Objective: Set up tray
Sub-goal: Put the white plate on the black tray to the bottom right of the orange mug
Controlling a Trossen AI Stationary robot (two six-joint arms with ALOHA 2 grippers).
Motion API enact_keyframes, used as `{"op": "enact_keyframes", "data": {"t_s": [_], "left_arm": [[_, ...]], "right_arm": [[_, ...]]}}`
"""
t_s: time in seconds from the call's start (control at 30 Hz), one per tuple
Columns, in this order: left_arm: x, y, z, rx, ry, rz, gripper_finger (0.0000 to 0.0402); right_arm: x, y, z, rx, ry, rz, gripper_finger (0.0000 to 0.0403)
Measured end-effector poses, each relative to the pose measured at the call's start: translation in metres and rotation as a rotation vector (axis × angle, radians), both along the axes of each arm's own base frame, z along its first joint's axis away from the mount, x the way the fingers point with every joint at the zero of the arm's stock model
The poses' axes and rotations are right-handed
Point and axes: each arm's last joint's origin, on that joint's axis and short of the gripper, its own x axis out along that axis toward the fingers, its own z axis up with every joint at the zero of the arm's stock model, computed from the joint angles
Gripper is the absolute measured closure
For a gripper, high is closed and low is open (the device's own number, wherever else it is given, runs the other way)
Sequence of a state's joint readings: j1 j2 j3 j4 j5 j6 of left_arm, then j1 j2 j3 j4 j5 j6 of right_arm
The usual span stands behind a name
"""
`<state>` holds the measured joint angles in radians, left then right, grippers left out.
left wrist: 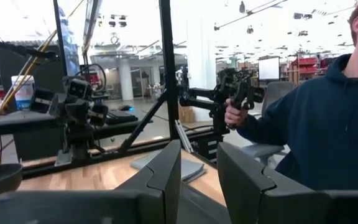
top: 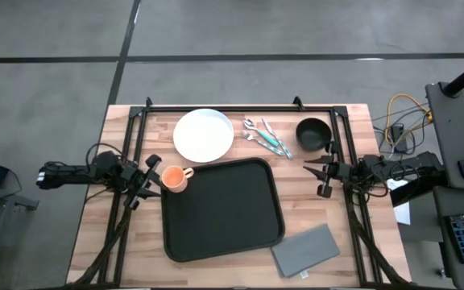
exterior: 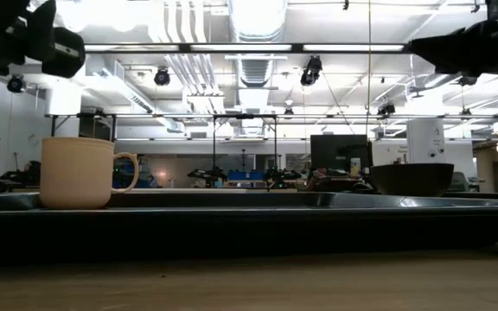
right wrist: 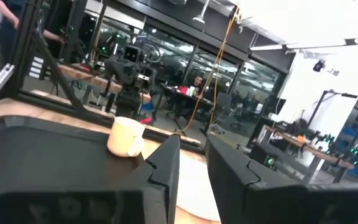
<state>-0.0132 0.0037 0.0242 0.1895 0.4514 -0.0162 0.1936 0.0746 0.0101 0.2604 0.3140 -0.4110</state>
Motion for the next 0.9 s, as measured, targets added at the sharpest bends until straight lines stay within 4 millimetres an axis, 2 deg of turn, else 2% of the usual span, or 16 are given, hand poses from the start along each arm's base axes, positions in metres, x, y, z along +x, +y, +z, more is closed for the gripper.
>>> {"op": "enact_keyframes", "data": {"t_s": [0.37, 0.53, 0.7, 0.9], "left_arm": [[0.002, 0.0, -0.001, 0.051, -0.006, 0.01, 0.0316], [0.002, 0.0, 0.0, 0.052, -0.009, 0.011, 0.0316], [0.003, 0.0, -0.001, 0.049, 0.005, 0.01, 0.0316], [0.005, 0.0, -0.002, 0.05, 0.022, 0.009, 0.0316]], "right_arm": [[0.0, -0.001, 0.002, -0.169, 0.004, -0.062, 0.0335], [-0.002, -0.004, 0.008, -0.083, -0.059, -0.152, 0.0335], [-0.003, -0.004, 0.013, -0.097, -0.102, -0.172, 0.0335], [-0.004, -0.008, 0.035, -0.066, -0.041, -0.24, 0.0335]]}}
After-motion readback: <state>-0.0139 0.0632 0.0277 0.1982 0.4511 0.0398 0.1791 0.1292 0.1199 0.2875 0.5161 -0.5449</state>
